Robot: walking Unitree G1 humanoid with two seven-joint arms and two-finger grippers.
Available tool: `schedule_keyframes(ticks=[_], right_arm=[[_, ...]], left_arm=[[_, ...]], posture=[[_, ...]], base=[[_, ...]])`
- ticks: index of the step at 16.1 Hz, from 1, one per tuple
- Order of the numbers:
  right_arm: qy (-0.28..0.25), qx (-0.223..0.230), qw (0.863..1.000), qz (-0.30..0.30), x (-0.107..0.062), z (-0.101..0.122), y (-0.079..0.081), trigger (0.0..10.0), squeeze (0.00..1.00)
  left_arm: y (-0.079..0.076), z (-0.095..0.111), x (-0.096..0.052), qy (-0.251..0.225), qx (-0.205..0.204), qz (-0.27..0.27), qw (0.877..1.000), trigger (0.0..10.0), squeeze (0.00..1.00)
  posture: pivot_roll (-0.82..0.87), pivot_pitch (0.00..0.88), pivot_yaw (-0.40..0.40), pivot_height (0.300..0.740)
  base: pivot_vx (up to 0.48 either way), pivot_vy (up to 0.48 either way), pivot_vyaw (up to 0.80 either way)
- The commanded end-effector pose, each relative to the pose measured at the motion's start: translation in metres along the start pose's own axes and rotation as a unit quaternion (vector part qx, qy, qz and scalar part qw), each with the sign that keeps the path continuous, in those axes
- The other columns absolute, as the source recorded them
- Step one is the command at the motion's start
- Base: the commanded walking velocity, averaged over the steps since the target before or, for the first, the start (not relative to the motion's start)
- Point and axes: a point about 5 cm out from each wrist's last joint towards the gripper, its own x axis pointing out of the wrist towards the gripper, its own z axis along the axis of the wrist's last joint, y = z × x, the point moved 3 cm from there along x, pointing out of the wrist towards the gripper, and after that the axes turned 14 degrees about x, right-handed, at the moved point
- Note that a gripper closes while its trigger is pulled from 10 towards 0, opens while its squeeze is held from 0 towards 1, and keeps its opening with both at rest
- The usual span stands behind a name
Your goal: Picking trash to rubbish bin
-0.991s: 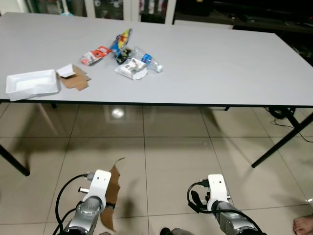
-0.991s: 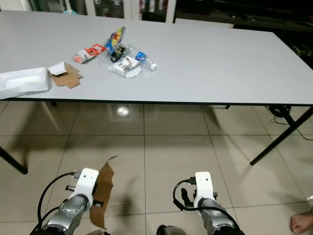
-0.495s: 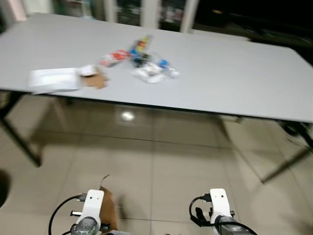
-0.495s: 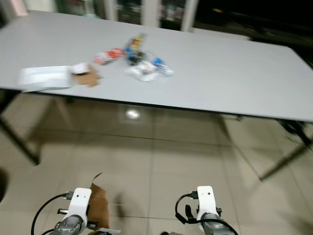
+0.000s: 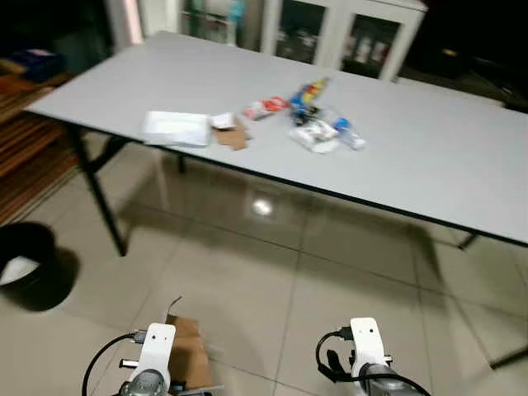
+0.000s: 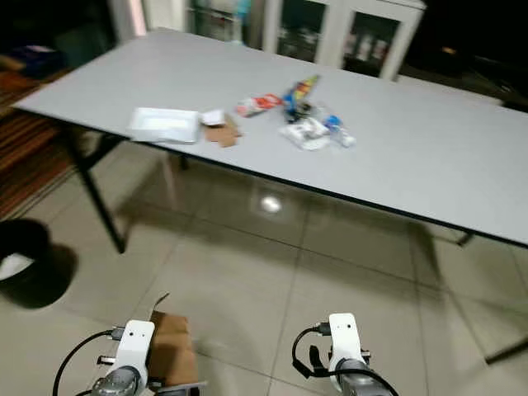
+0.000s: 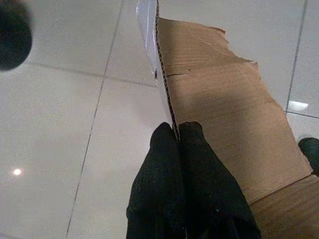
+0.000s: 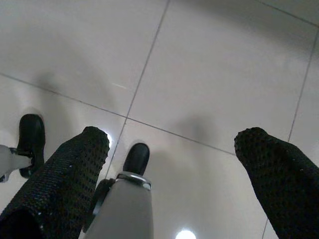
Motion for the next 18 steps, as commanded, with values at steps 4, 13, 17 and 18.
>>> schedule_keyframes(ticks=[4, 13, 17, 18], right_arm=[[0.006, -0.002, 1.000, -0.009, -0.001, -0.001, -0.006, 10.0, 0.00], [0.005, 0.006, 1.000, -0.017, -0.001, 0.001, -0.011, 10.0, 0.00], [0.005, 0.007, 1.000, -0.014, -0.001, 0.001, -0.010, 10.0, 0.00], [0.005, 0.007, 1.000, -0.014, -0.001, 0.001, -0.010, 10.0, 0.00]], left_arm=[[-0.017, -0.010, -0.003, 0.016, -0.017, -0.033, 0.999, 10.0, 0.00], [-0.019, -0.009, -0.003, 0.017, -0.020, -0.018, 0.999, 10.0, 0.00], [-0.019, -0.008, -0.003, 0.016, -0.025, -0.019, 0.999, 10.0, 0.00], [-0.019, -0.008, -0.003, 0.015, -0.024, -0.019, 0.999, 10.0, 0.00]], posture=[[-0.05, 0.031, -0.108, 0.740], [-0.05, 0.068, -0.122, 0.740], [-0.05, 0.078, -0.122, 0.740], [-0.05, 0.078, -0.122, 0.740]], base=[[0.000, 0.000, 0.80], [0.000, 0.000, 0.80], [0.000, 0.000, 0.80], [0.000, 0.000, 0.80]])
